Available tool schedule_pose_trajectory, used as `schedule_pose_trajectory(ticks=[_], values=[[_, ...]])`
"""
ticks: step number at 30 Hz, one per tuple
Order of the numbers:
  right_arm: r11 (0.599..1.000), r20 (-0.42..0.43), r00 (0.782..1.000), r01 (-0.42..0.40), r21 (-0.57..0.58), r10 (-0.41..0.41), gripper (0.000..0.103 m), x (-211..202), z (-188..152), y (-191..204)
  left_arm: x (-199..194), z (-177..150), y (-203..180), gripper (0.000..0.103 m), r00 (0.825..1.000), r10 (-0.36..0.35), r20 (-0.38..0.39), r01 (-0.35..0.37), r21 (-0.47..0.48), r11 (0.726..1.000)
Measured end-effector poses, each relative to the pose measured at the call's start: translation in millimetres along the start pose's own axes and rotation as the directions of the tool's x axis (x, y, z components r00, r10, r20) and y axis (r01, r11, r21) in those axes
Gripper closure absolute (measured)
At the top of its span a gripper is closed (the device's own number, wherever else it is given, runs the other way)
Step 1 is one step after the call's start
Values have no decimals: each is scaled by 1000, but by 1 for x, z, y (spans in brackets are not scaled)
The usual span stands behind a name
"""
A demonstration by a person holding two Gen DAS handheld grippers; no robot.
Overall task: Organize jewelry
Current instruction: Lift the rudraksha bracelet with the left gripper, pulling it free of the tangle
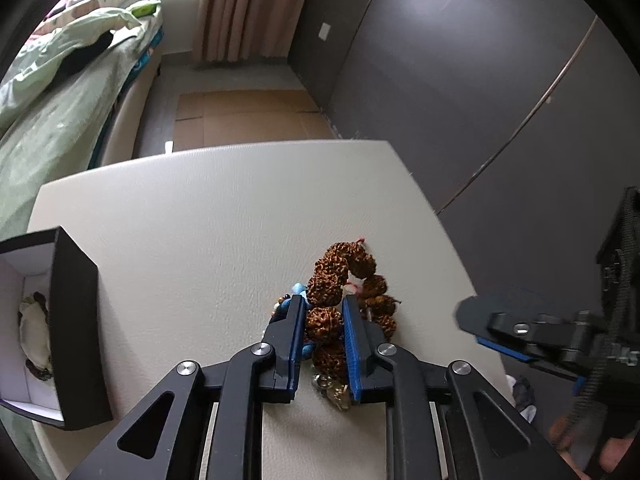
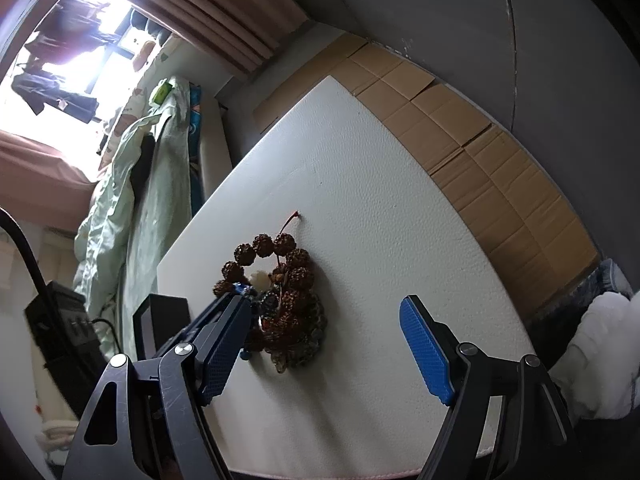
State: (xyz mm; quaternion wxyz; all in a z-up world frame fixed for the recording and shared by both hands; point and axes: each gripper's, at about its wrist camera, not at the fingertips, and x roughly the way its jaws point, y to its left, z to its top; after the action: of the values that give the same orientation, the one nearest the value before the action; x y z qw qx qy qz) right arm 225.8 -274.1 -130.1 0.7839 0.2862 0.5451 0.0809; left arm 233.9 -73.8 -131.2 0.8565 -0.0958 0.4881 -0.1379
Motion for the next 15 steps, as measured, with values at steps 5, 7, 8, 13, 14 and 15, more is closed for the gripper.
schedule_pose_trajectory(ticks=[5, 7, 8, 13, 14, 15], values=[[1000, -4, 1000, 5, -14, -5, 26, 4, 0, 5, -19, 3, 1, 84, 999, -33, 41, 33, -6, 999], [1000, -6, 1000, 9, -22, -9, 26, 5, -1, 6, -26, 5, 3, 84, 997, -46, 55, 47, -12, 999], [1000, -6, 1000, 10, -25, -10, 26, 5, -1, 7, -30, 6, 4, 84, 997, -51, 65, 52, -16, 999], [999, -5, 1000, -1, -37, 1, 26, 5, -1, 7, -48, 7, 16, 84, 992, -75, 106, 81, -53, 995], [999, -5, 1000, -8, -35, 8, 26, 5, 0, 6, -50, 7, 18, 84, 991, -77, 109, 84, -60, 995], [999, -6, 1000, -16, -33, 16, 26, 6, 0, 6, -51, 8, 20, 84, 991, -79, 112, 87, -66, 994]])
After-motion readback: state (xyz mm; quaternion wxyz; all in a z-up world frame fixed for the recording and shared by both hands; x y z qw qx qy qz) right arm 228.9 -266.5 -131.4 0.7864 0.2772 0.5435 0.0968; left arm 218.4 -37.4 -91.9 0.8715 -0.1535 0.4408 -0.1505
